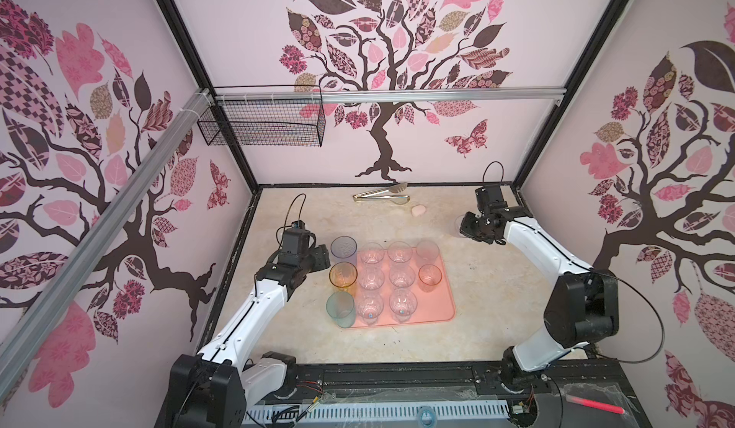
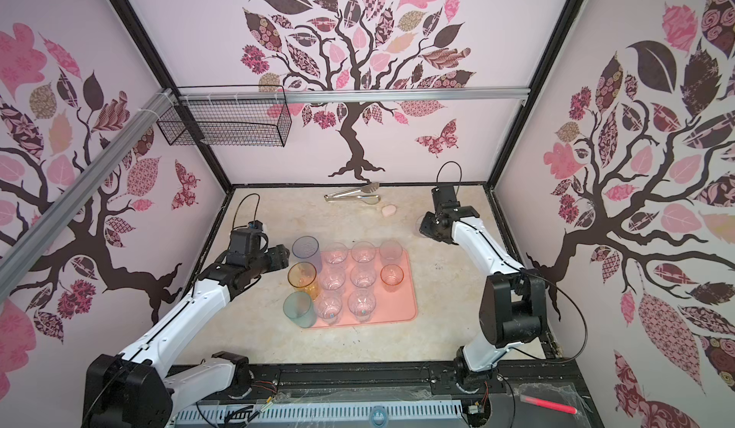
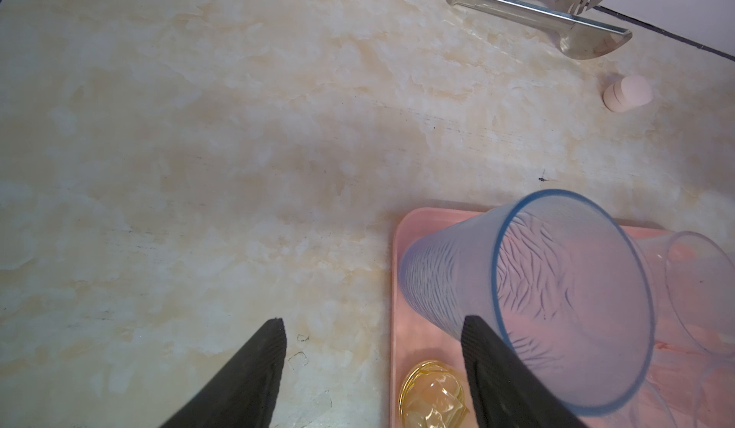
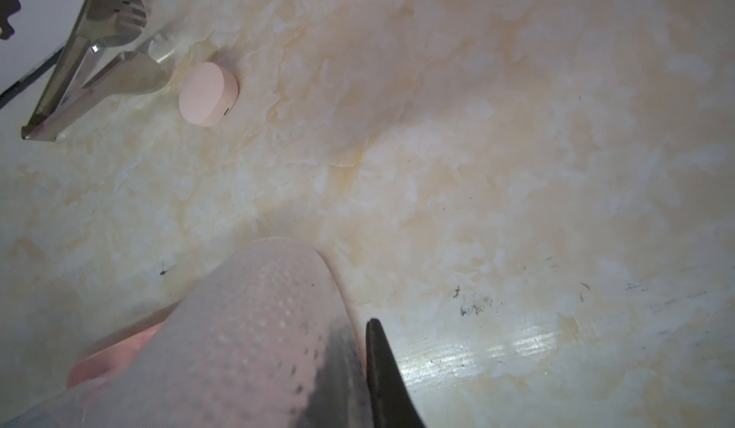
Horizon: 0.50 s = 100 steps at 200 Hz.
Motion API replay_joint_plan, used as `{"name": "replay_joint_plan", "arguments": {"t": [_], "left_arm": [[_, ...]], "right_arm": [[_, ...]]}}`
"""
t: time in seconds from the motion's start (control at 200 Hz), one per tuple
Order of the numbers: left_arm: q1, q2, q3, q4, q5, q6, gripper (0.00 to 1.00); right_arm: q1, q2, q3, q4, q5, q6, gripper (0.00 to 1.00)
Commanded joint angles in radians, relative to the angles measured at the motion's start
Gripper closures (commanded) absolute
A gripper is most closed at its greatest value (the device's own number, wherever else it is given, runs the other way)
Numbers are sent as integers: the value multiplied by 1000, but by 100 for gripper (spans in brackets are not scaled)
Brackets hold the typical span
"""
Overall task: Place the glasses into the tray
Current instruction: 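Close the right gripper on the frosted glass and lift it, then carry the frosted glass with the right gripper onto the tray's near corner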
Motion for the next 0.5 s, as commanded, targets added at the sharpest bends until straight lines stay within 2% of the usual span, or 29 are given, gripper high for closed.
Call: {"name": "replay_joint_plan", "arguments": {"t": [0.0,0.495], "left_arm": [[2,-1,-7,19,-5,6,26],[1,-1,-7,17,-8,11,26]], "right_arm": [[27,-74,-26,-61,19,-18,90],[164,-237,-202,-170,69,-19,91]]}}
